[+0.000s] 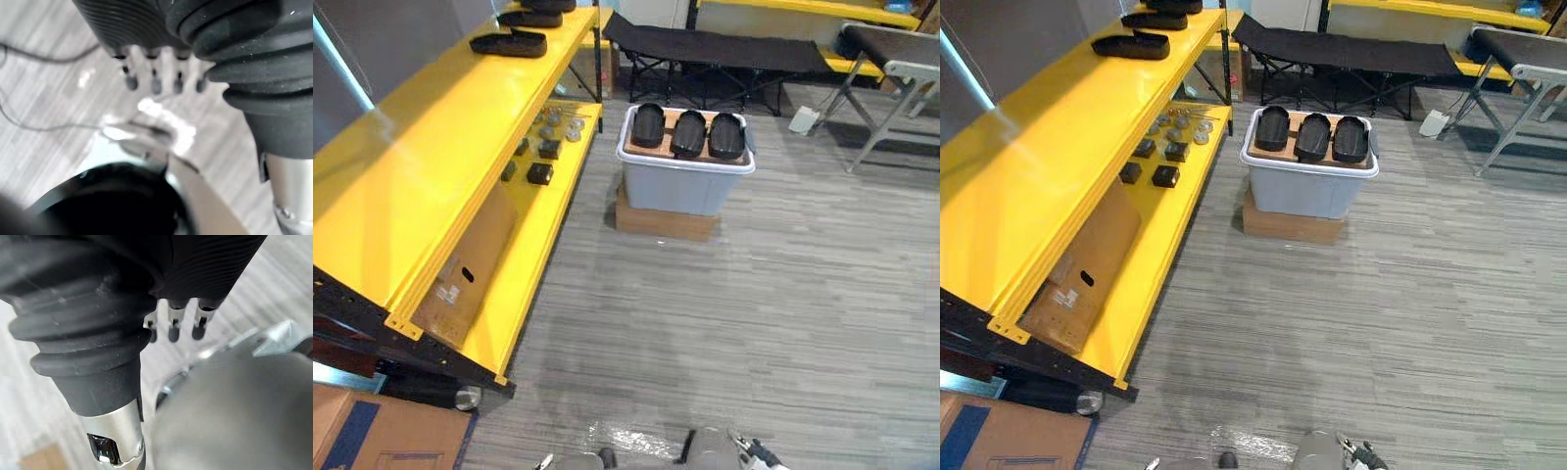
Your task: Walk over and take plastic housings, then place them on the shelf
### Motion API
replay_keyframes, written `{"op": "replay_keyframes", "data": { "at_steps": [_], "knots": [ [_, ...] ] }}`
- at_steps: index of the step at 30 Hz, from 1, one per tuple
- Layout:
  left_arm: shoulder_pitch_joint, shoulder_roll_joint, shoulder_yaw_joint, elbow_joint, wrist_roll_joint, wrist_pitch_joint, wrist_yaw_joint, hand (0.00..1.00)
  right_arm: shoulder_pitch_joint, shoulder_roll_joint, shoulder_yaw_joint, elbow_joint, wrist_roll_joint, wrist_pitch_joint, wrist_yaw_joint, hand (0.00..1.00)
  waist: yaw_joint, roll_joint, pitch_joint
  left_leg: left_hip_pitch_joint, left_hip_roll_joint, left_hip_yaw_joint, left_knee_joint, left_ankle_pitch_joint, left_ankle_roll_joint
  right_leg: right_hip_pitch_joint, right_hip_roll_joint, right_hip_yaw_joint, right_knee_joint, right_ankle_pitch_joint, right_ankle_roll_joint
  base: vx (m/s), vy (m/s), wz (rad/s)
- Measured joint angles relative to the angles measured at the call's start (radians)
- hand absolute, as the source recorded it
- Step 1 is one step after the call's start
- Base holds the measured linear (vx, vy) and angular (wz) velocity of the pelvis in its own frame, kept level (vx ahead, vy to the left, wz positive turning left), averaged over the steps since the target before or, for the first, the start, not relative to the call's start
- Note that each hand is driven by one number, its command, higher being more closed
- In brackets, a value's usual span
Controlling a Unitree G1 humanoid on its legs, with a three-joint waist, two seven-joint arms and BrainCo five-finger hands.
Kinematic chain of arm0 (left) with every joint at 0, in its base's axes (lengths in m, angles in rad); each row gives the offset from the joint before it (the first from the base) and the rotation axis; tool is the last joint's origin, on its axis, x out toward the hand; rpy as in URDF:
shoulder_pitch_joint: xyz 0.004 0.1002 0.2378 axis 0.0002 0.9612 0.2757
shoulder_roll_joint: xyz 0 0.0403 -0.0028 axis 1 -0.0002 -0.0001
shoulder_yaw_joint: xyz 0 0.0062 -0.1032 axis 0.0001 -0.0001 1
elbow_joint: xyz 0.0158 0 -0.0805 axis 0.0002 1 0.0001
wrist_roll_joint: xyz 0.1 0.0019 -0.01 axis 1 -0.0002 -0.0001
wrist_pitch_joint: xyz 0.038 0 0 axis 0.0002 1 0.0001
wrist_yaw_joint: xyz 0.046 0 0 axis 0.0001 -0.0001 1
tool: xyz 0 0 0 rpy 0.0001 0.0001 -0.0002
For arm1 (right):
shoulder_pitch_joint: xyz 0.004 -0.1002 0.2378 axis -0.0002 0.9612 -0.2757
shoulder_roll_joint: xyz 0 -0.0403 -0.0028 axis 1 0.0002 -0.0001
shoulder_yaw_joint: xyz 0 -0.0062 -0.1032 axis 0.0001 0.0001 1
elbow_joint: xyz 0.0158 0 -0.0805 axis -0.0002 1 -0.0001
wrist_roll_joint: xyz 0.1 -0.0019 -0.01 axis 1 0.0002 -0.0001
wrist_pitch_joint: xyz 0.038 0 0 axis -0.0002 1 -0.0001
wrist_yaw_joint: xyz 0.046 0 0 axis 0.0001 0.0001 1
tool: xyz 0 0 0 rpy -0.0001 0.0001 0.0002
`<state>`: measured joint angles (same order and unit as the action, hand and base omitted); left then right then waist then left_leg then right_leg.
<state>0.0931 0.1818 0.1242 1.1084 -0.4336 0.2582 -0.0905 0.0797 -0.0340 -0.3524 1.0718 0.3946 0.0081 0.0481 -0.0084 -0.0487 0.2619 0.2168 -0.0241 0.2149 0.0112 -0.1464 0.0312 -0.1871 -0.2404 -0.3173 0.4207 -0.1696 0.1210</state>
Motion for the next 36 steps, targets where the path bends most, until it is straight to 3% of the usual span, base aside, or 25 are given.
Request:
{"op": "replay_keyframes", "data": {
  "at_steps": [3, 5, 7, 8, 10, 12, 16, 18, 20, 21, 22, 23, 24, 25, 26, 27, 28, 29, 31, 33, 34, 35, 36],
  "knots": [
    [-0.018, 0.002, 0.012, -0.009, -0.066, -0.006, 0.0, 0.0, 0.009, 0.0, -0.001, 0.001, -0.071, -0.011, 0.004, 0.0, -0.002, -0.002, 0.002, 0.013, 0.015, -0.006, 0.067, -0.091, -0.036, -0.02, 0.022, 0.022, -0.166, 0.1, -0.005, 0.31, -0.12, 0.01],
    [-0.016, -0.012, 0.021, -0.038, -0.079, -0.009, 0.0, 0.0, 0.008, -0.001, -0.001, 0.001, -0.078, -0.011, 0.007, 0.0, -0.003, 0.0, 0.003, 0.024, 0.029, -0.01, 0.143, -0.185, -0.055, -0.019, 0.031, 0.052, -0.185, 0.114, -0.022, 0.32, -0.222, 0.03],
    [0.004, -0.047, 0.031, -0.039, -0.078, -0.02, 0.003, 0.0, 0.012, -0.03, -0.01, 0.001, -0.078, -0.001, 0.024, 0.0, -0.01, 0.062, -0.013, 0.028, 0.108, -0.018, 0.233, -0.278, -0.08, -0.035, 0.086, 0.066, -0.064, 0.115, -0.076, 0.5, -0.305, 0.25],
    [0.021, -0.068, 0.035, -0.036, -0.089, -0.038, 0.004, 0.0, 0.008, -0.048, -0.008, 0.014, -0.097, 0.01, 0.038, 0.0, -0.01, 0.09, -0.022, -0.025, 0.166, -0.034, 0.417, -0.29, -0.101, -0.013, 0.126, 0.05, -0.05, 0.106, -0.094, 0.53, -0.291, 0.33],
    [0.023, -0.097, 0.066, -0.039, -0.116, -0.039, 0.001, 0.0, -0.008, -0.072, -0.008, 0.018, -0.109, 0.011, 0.041, 0.0, 0.0, 0.125, -0.012, -0.174, 0.231, -0.059, 0.716, -0.213, -0.136, 0.042, 0.158, 0.022, -0.092, 0.1, -0.115, 0.49, -0.268, 0.19],
    [0.03, -0.12, 0.1, -0.033, -0.108, -0.038, -0.004, 0.0, -0.029, -0.091, -0.011, 0.016, -0.134, 0.0, 0.042, 0.0, 0.003, 0.143, 0.016, -0.261, 0.232, -0.064, 0.863, -0.211, -0.142, 0.175, 0.176, 0.014, -0.186, 0.099, -0.119, 0.55, -0.203, 0.11],
    [0.075, -0.141, 0.129, -0.069, -0.107, -0.061, -0.013, 0.0, -0.083, -0.092, -0.012, 0.008, -0.137, -0.012, 0.042, 0.0, 0.041, 0.139, 0.019, -0.363, 0.108, -0.067, 0.586, -0.206, -0.139, 0.339, 0.155, 0.044, -0.319, 0.097, -0.119, 0.48, -0.056, -0.26],
    [0.093, -0.149, 0.154, -0.07, -0.096, -0.071, -0.027, 0.0, -0.112, -0.092, -0.012, -0.001, -0.134, -0.012, 0.041, 0.0, 0.067, 0.125, 0.028, -0.437, 0.074, -0.098, 0.405, -0.13, -0.129, 0.38, 0.129, 0.055, -0.348, 0.066, -0.091, 0.35, 0.075, -0.34],
    [0.146, -0.159, 0.148, -0.062, -0.036, -0.077, -0.035, 0.0, -0.102, -0.095, 0.005, -0.004, -0.118, -0.011, 0.041, 0.0, 0.081, 0.122, 0.03, -0.458, 0.08, -0.157, 0.252, 0.067, -0.153, 0.457, 0.113, 0.07, -0.346, -0.017, -0.057, 0.45, 0.217, -0.11],
    [0.163, -0.161, 0.136, -0.061, -0.017, -0.077, -0.036, 0.0, -0.091, -0.092, 0.024, -0.004, -0.105, -0.01, 0.042, 0.0, 0.086, 0.11, 0.031, -0.441, 0.075, -0.142, 0.277, 0.135, -0.131, 0.491, 0.1, 0.073, -0.344, -0.049, -0.052, 0.42, 0.249, -0.06],
    [0.167, -0.161, 0.131, -0.06, -0.013, -0.078, -0.036, 0.0, -0.091, -0.086, 0.036, -0.002, -0.097, -0.008, 0.043, 0.0, 0.09, 0.093, 0.034, -0.446, 0.066, -0.132, 0.314, 0.13, -0.121, 0.503, 0.086, 0.076, -0.338, -0.071, -0.059, 0.36, 0.215, -0.06],
    [0.17, -0.155, 0.134, -0.061, 0.013, -0.078, -0.04, 0.0, -0.099, -0.077, 0.049, -0.002, -0.093, -0.005, 0.046, 0.0, 0.096, 0.069, 0.034, -0.469, 0.054, -0.111, 0.405, 0.064, -0.071, 0.503, 0.066, 0.092, -0.311, -0.127, -0.086, 0.44, 0.245, -0.08],
    [0.172, -0.135, 0.136, -0.064, 0.024, -0.075, -0.044, 0.0, -0.097, -0.066, 0.052, -0.002, -0.092, -0.003, 0.045, 0.0, 0.102, 0.03, 0.032, -0.483, 0.02, -0.1, 0.458, 0.005, -0.035, 0.503, 0.037, 0.11, -0.271, -0.149, -0.09, 0.55, 0.233, -0.07],
    [0.165, -0.127, 0.141, -0.056, 0.039, -0.076, -0.028, 0.0, -0.098, -0.061, 0.053, -0.001, -0.09, -0.004, 0.046, 0.0, 0.102, 0.011, 0.038, -0.47, 0.002, -0.093, 0.469, -0.023, -0.02, 0.455, 0.006, 0.115, -0.133, -0.136, -0.059, 0.46, 0.185, 0.02],
    [0.156, -0.118, 0.141, -0.049, 0.047, -0.077, -0.017, 0.0, -0.099, -0.06, 0.052, -0.001, -0.09, -0.005, 0.046, 0.0, 0.098, 0.01, 0.039, -0.46, -0.001, -0.094, 0.47, -0.039, -0.015, 0.394, -0.011, 0.126, 0.001, -0.116, -0.029, 0.45, 0.189, 0.0],
    [0.139, -0.102, 0.138, -0.05, 0.045, -0.082, -0.006, 0.0, -0.099, -0.047, 0.054, 0.012, -0.095, -0.003, 0.044, 0.0, 0.098, 0.0, 0.049, -0.399, -0.008, -0.088, 0.437, -0.058, 0.001, 0.272, -0.053, 0.139, 0.279, -0.041, 0.007, 0.44, 0.19, 0.02],
    [0.13, -0.079, 0.131, -0.062, 0.039, -0.088, 0.007, 0.0, -0.091, -0.027, 0.055, 0.025, -0.098, -0.002, 0.042, 0.0, 0.091, -0.007, 0.061, -0.316, -0.015, -0.09, 0.399, -0.074, 0.002, 0.206, -0.079, 0.12, 0.452, -0.037, -0.01, 0.44, 0.162, -0.03],
    [0.129, -0.071, 0.126, -0.075, 0.036, -0.093, 0.011, 0.0, -0.082, -0.018, 0.056, 0.024, -0.099, -0.015, 0.039, 0.0, 0.087, -0.007, 0.06, -0.276, -0.017, -0.09, 0.378, -0.076, 0.004, 0.184, -0.086, 0.095, 0.485, -0.061, -0.018, 0.48, 0.096, 0.03],
    [0.094, -0.07, 0.123, -0.13, -0.037, -0.134, 0.012, 0.0, -0.076, -0.023, 0.08, 0.013, -0.112, -0.032, 0.034, 0.0, 0.072, -0.003, 0.051, -0.161, -0.007, -0.089, 0.302, -0.081, 0.006, 0.13, -0.068, -0.002, 0.361, -0.129, -0.043, 0.44, 0.042, 0.12],
    [0.031, -0.074, 0.097, -0.182, -0.068, -0.158, 0.006, 0.0, -0.083, -0.021, 0.081, 0.0, -0.116, -0.037, 0.015, 0.0, 0.068, 0.017, 0.042, -0.14, 0.024, -0.099, 0.279, -0.09, -0.01, 0.059, -0.024, -0.015, 0.15, -0.119, -0.033, 0.4, -0.022, 0.2],
    [0.011, -0.074, 0.093, -0.209, -0.072, -0.171, 0.002, 0.0, -0.09, -0.026, 0.08, -0.005, -0.116, -0.037, 0.004, 0.0, 0.065, 0.029, 0.042, -0.13, 0.043, -0.101, 0.275, -0.099, -0.025, 0.031, -0.008, -0.01, 0.04, -0.091, -0.028, 0.6, -0.11, 0.07],
    [-0.004, -0.082, 0.092, -0.227, -0.082, -0.188, -0.002, 0.0, -0.094, -0.031, 0.078, -0.013, -0.117, -0.03, -0.007, 0.0, 0.065, 0.045, 0.043, -0.108, 0.082, -0.1, 0.279, -0.123, -0.065, 0.01, 0.026, 0.024, -0.141, 0.024, -0.039, 0.45, -0.099, -0.03],
    [-0.006, -0.082, 0.098, -0.226, -0.09, -0.191, -0.002, 0.0, -0.093, -0.03, 0.078, -0.019, -0.118, -0.03, -0.007, 0.0, 0.065, 0.049, 0.044, -0.093, 0.097, -0.1, 0.283, -0.135, -0.085, 0.011, 0.036, 0.034, -0.2, 0.076, -0.043, 0.56, -0.213, -0.1]
  ]
}}
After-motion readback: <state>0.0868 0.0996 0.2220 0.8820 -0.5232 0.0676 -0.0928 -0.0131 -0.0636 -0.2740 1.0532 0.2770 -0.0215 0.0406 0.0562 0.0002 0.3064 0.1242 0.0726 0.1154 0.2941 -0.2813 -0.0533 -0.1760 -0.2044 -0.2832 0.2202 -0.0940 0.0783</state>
